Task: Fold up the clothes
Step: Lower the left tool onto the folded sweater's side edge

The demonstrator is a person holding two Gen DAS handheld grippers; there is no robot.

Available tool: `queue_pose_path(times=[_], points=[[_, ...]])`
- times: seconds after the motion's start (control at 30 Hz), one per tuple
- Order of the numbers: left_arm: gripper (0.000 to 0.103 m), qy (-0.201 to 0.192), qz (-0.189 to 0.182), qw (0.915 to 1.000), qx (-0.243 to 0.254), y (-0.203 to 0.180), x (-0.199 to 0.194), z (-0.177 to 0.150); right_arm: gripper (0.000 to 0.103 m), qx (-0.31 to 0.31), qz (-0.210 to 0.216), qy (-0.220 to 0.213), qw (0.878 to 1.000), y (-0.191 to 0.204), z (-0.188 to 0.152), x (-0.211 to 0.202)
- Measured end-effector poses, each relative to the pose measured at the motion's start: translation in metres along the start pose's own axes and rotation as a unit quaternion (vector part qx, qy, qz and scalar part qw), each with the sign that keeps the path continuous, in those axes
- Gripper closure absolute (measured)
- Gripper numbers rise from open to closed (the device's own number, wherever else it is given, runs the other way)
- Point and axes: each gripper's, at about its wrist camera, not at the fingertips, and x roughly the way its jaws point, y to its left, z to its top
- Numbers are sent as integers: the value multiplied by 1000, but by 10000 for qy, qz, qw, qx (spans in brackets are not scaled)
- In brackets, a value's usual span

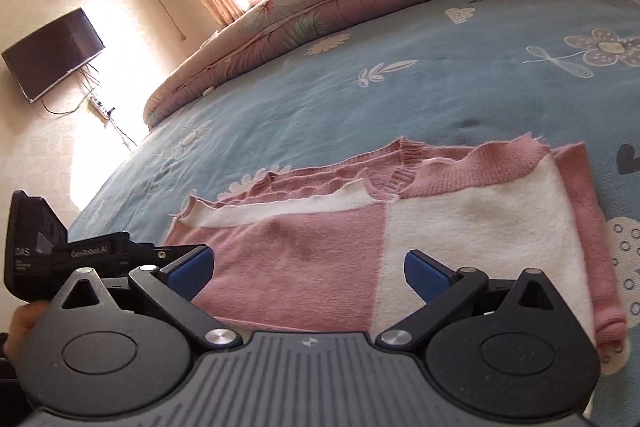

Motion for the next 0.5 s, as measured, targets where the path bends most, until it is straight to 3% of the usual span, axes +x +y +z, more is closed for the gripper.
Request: queue_pose_path(times=[0.07,0.13,0.4,0.5], points=[[7,6,-47,10000,-4,2,0,0,0,286,462,279,9981,1,2,15],[7,12,-95,10000,-7,3,0,1,0,460,495,478,9966,-1,0,26],[4,22,-53,9999,127,0,5,1,0,1184,-528,104,9915,-56,-7,-18],[4,46,111,9996,258,-8,6,1,0,1307,-435,13,9905,-68,-13,-25]])
